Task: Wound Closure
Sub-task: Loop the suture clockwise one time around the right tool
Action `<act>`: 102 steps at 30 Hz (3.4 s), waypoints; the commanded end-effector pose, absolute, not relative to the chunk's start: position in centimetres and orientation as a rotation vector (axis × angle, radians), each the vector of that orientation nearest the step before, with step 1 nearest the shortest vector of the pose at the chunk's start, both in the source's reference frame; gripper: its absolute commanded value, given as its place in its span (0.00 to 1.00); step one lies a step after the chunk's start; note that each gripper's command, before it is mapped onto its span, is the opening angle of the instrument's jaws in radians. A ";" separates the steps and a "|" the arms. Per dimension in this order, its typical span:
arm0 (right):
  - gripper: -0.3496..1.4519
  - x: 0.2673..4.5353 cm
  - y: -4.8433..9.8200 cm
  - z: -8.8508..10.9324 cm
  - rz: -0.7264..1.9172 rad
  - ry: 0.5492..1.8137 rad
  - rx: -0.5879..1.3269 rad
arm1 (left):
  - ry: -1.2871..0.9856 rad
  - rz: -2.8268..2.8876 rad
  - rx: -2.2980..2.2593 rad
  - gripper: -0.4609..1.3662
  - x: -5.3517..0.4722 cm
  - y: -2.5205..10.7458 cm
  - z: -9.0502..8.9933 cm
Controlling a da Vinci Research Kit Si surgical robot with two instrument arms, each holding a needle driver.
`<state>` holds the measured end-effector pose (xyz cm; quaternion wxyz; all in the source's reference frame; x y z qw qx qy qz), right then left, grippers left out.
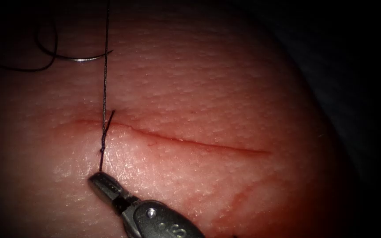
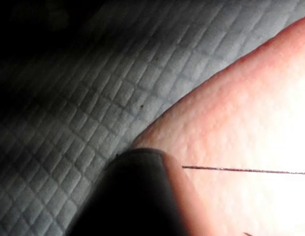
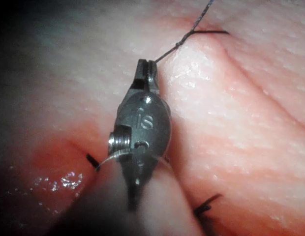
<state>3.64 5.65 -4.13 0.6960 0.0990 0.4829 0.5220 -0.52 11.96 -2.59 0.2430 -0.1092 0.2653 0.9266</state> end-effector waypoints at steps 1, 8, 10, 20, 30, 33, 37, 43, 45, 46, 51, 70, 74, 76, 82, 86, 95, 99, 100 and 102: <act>0.00 3.66 5.7 -4.1 1.176 1.070 0.217 | 0.719 2.535 -0.302 0.06 -0.52 12.0 -2.6; 0.00 3.66 5.7 -4.1 1.182 1.060 0.220 | 0.725 2.544 -0.290 0.06 -0.53 11.9 -2.6; 0.00 3.65 5.8 -4.1 1.186 1.061 0.222 | 0.711 2.549 -0.301 0.06 -0.56 11.9 -2.6; 0.00 3.63 5.9 -4.2 1.184 1.113 0.188 | 0.587 2.620 -0.414 0.06 -1.14 11.3 -2.7; 0.00 3.53 5.9 -4.2 1.176 1.129 0.176 | 0.497 2.669 -0.476 0.06 -1.60 10.9 -2.6; 0.00 3.50 5.9 -4.2 1.175 1.130 0.179 | 0.468 2.681 -0.483 0.06 -1.57 10.7 -2.6; 0.00 3.45 6.0 -4.2 1.174 1.150 0.185 | 0.413 2.663 -0.521 0.06 -1.50 10.4 -2.6; 0.00 3.45 6.0 -4.2 1.169 1.161 0.195 | 0.345 2.658 -0.559 0.06 -1.44 10.1 -2.7; 0.00 3.44 6.0 -4.2 1.168 1.161 0.195 | 0.326 2.658 -0.569 0.06 -1.43 10.0 -2.7; 0.00 3.43 6.1 -4.2 1.168 1.161 0.195 | 0.312 2.659 -0.573 0.06 -1.43 9.9 -2.7; 0.00 3.40 6.1 -4.1 1.168 1.161 0.196 | 0.289 2.658 -0.588 0.06 -1.42 9.7 -2.8; 0.01 3.26 6.3 -4.1 1.085 1.197 0.242 | 0.234 2.643 -0.601 0.06 -1.18 9.2 -3.0; 0.03 3.22 6.3 -4.0 1.078 1.198 0.241 | 0.237 2.638 -0.605 0.06 -1.10 9.2 -3.2; 0.03 3.19 6.3 -4.0 1.072 1.198 0.239 | 0.243 2.628 -0.607 0.06 -1.05 9.1 -3.2; 0.07 3.13 6.3 -4.0 1.067 1.198 0.241 | 0.288 2.594 -0.627 0.06 -0.88 9.1 -3.5; 0.08 3.13 6.3 -4.0 1.062 1.198 0.238 | 0.308 2.571 -0.630 0.06 -0.79 9.0 -3.7; 0.05 3.11 6.5 -4.0 1.049 1.198 0.230 | 0.321 2.551 -0.621 0.06 -0.67 8.7 -3.9; 0.03 3.10 6.5 -3.9 1.044 1.198 0.232 | 0.327 2.548 -0.621 0.06 -0.64 8.7 -3.9; 0.02 3.09 6.6 -3.9 1.042 1.201 0.237 | 0.328 2.547 -0.621 0.06 -0.64 8.7 -3.9; 0.01 3.09 6.6 -3.9 1.034 1.204 0.240 | 0.328 2.547 -0.625 0.06 -0.64 8.6 -3.9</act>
